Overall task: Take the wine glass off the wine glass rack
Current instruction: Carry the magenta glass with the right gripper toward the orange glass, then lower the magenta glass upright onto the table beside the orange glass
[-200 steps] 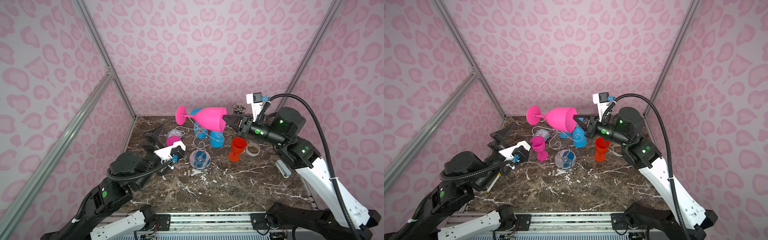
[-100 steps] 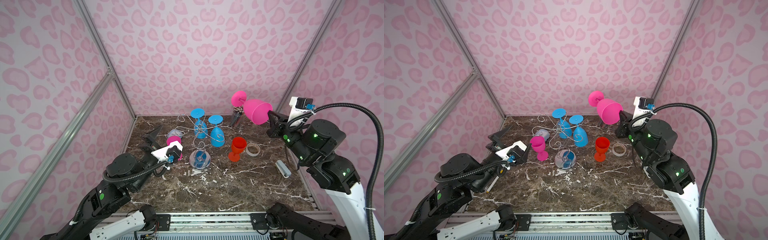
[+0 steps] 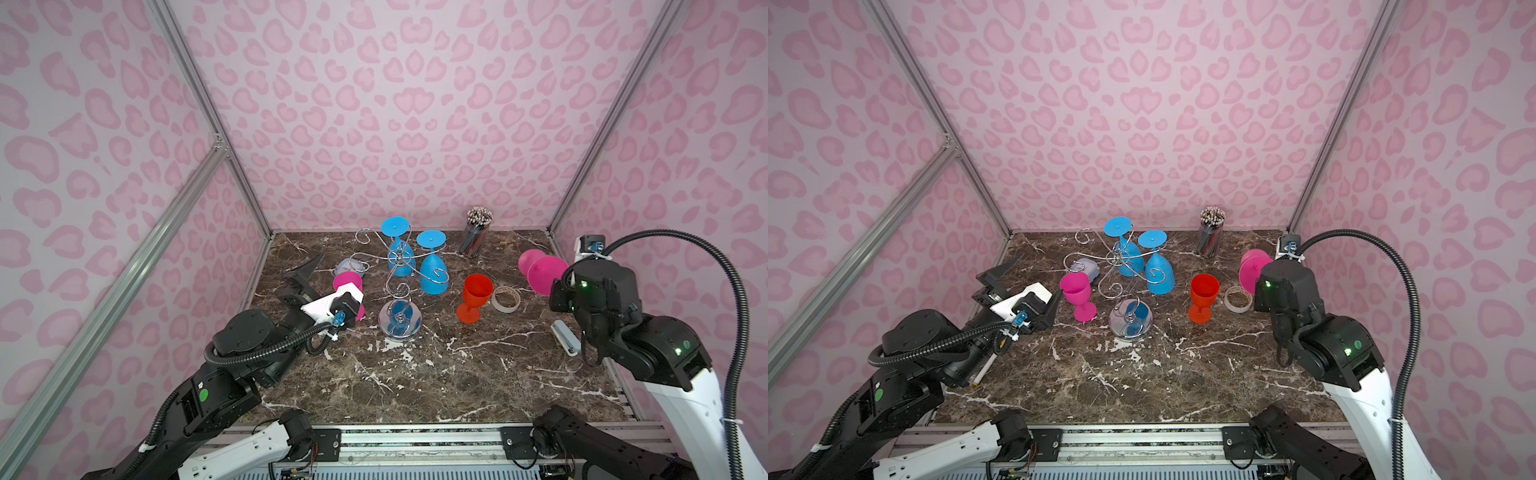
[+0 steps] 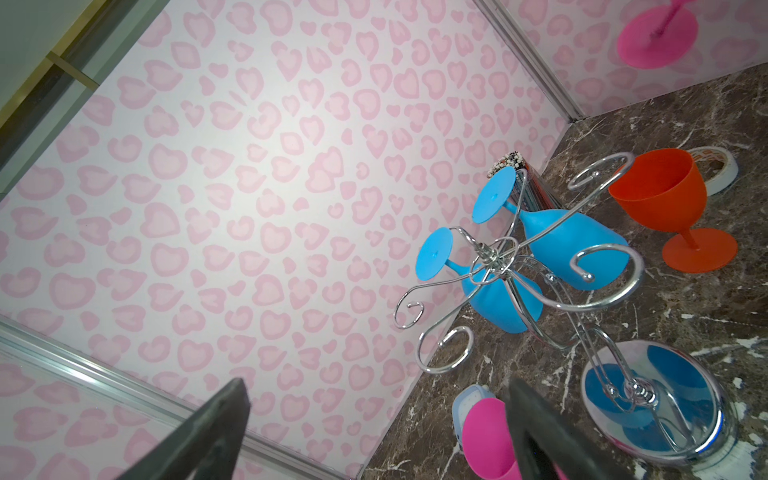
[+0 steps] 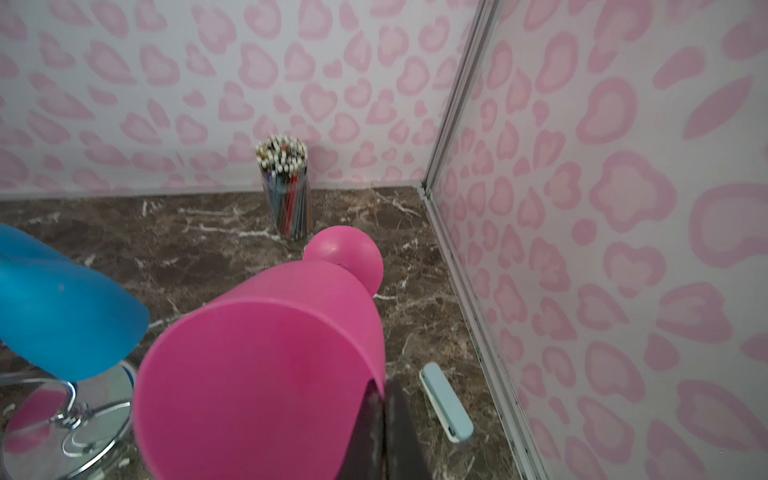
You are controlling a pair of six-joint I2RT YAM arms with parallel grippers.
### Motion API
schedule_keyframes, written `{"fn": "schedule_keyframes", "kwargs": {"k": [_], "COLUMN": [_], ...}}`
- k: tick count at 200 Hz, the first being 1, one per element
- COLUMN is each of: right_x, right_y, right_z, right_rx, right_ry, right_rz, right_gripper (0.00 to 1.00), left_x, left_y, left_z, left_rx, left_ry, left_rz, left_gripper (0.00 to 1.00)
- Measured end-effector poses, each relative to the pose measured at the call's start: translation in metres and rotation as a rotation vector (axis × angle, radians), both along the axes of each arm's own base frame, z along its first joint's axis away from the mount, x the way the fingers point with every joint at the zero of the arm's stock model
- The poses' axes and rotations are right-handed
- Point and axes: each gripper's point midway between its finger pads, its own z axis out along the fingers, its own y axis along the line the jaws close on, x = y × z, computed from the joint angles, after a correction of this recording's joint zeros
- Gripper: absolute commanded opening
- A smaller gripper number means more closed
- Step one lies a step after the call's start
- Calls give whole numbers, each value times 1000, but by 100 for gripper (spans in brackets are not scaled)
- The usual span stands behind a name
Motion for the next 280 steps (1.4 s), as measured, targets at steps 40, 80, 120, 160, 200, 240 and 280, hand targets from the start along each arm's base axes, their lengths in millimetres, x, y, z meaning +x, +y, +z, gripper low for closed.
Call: {"fn": "schedule_keyframes", "kwargs": {"k": [40,80,120,160,200,240,280], "right_x": [-17,-36,-45,-34,-19,-9,-2], "right_y": [12,30,57,85,109,124,132], "right_z": [-69,-114,-150,-159,-164,-167,-173], "right_rx": [31,109,195,257,259,234,202], "right_ry": [237,408,545,565,588,616,650], "right_rz": [50,116,203,271,321,362,386], "right_gripper": [0,0,0,0,0,0,0], "left_x": [-1,-4,-3,-3,-4,-5,-6], "left_y": [2,6,5,4,5,7,8], "left_z": [-3,-2,-5,-7,-12,-12,-14], "left_rx": [-15,-37,-45,-50,-48,-53,-58], "left_ry": [8,9,23,30,42,45,50], "left_rz": [0,0,0,-1,0,0,0], "left_gripper": [97,97,97,97,97,97,97]}}
